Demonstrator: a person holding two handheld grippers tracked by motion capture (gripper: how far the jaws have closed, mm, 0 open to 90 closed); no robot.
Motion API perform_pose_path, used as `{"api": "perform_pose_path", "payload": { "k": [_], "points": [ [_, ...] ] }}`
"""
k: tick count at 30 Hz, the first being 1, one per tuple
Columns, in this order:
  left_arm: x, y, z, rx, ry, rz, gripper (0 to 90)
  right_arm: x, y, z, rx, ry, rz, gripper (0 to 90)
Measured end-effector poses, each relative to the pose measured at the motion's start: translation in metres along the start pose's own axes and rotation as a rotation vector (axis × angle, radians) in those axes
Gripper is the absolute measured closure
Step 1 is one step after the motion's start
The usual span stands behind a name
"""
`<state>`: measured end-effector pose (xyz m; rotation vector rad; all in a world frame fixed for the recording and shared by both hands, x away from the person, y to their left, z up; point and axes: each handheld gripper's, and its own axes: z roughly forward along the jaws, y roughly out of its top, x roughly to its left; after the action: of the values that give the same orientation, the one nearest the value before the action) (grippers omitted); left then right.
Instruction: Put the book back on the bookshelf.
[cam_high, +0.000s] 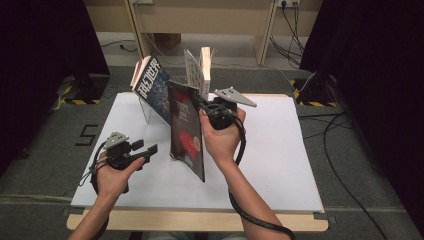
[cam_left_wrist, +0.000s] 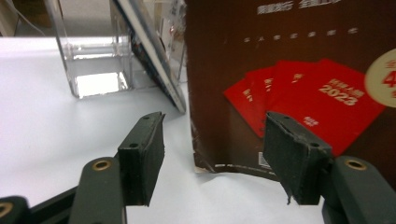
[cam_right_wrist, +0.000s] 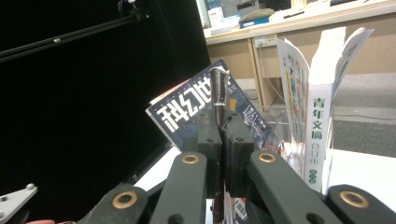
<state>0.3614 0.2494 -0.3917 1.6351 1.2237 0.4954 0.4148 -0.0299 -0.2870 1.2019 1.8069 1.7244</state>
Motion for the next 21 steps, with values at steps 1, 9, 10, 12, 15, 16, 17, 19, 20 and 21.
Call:
{"api": "perform_pose_path", "payload": {
  "k": [1,9,10,12,15,16,17,19,20,21],
  "points": [
    [-0.002,0.002,0.000,-0.007,-0.004,0.003,38.0,0.000,0.001,0.002,0.000,-0.003,0.003,87.9],
    [-0.023,0.022,0.003,-0.040,-0.046,0.043,38.1,0.003,0.007,0.013,-0.011,-0.011,0.013,87.9],
    [-0.030,0.028,0.006,-0.046,-0.061,0.054,38.0,0.003,0.008,0.014,-0.014,-0.013,0.014,87.9],
    [-0.038,0.034,0.009,-0.050,-0.078,0.067,37.7,0.005,0.010,0.016,-0.022,-0.013,0.015,87.9],
    [-0.050,0.044,0.012,-0.065,-0.101,0.083,37.1,0.006,0.013,0.019,-0.026,-0.016,0.013,87.9],
    [-0.053,0.047,0.013,-0.071,-0.107,0.087,37.0,0.007,0.013,0.019,-0.025,-0.018,0.010,87.9],
    [-0.056,0.050,0.014,-0.073,-0.112,0.095,36.8,0.007,0.013,0.020,-0.024,-0.020,0.009,87.9],
    [-0.062,0.055,0.017,-0.074,-0.120,0.100,36.2,0.007,0.013,0.022,-0.024,-0.020,0.014,87.9],
    [-0.065,0.057,0.019,-0.072,-0.123,0.103,36.0,0.007,0.013,0.023,-0.024,-0.022,0.013,87.9],
    [-0.068,0.058,0.020,-0.073,-0.127,0.104,35.7,0.007,0.012,0.023,-0.022,-0.024,0.013,87.9]
  ]
}}
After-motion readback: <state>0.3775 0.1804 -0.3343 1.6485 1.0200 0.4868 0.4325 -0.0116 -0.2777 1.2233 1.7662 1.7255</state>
